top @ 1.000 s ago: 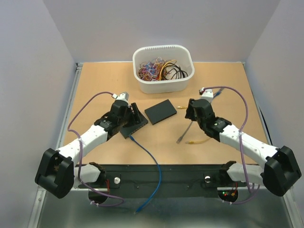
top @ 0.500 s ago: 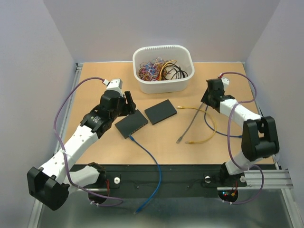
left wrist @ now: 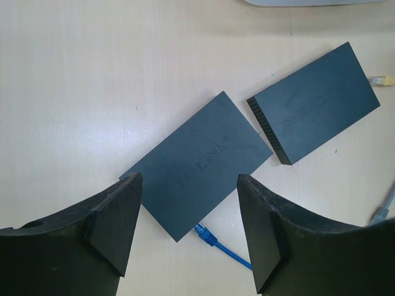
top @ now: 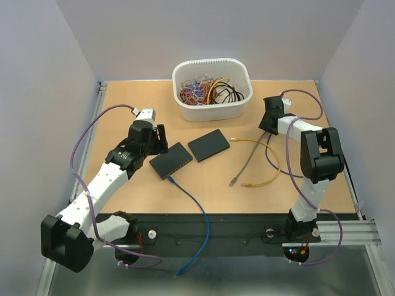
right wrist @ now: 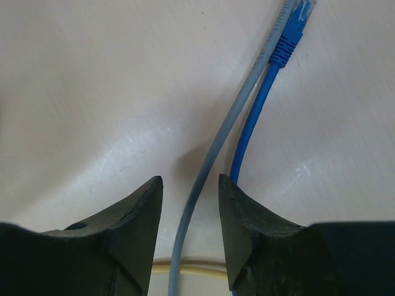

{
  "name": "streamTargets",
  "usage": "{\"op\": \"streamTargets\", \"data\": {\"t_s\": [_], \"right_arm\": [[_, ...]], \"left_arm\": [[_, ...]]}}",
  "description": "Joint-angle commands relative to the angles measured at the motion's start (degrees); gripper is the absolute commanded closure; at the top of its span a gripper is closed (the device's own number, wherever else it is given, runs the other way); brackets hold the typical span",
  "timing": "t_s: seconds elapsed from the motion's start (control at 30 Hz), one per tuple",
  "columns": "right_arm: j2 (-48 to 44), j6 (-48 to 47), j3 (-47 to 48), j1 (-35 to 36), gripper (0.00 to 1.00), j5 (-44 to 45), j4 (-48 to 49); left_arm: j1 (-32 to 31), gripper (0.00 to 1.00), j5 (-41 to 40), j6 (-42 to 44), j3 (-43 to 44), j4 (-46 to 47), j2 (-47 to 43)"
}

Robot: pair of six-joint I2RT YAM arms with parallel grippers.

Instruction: Insert the plug into the switch port

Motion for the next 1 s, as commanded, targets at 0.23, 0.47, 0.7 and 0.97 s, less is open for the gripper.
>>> {"op": "streamTargets", "data": {"t_s": [0.23,0.47,0.7,0.97], "right_arm": [[5.9,0.2,4.1,-1.1,0.77,0.8,0.7],[2.1,-1.3,2.9,-1.1,1.0,0.6,1.8],[-10.1,-9.6,0.6,-0.1,1.0,-10.2,2.1],[-24.9,-18.5,-9.4,13.8,1.0,-20.5,2.2]], "left_arm": [[4.7,0.26,3.8,1.5,0.4,2.3,2.4],[5.4,0.26,3.3,1.5,0.5,2.3,2.9],[6.2,0.27,3.4,1.4,0.6,2.5,2.5],[7.0,0.27,3.6,1.3,0.5,2.8,1.4]]}}
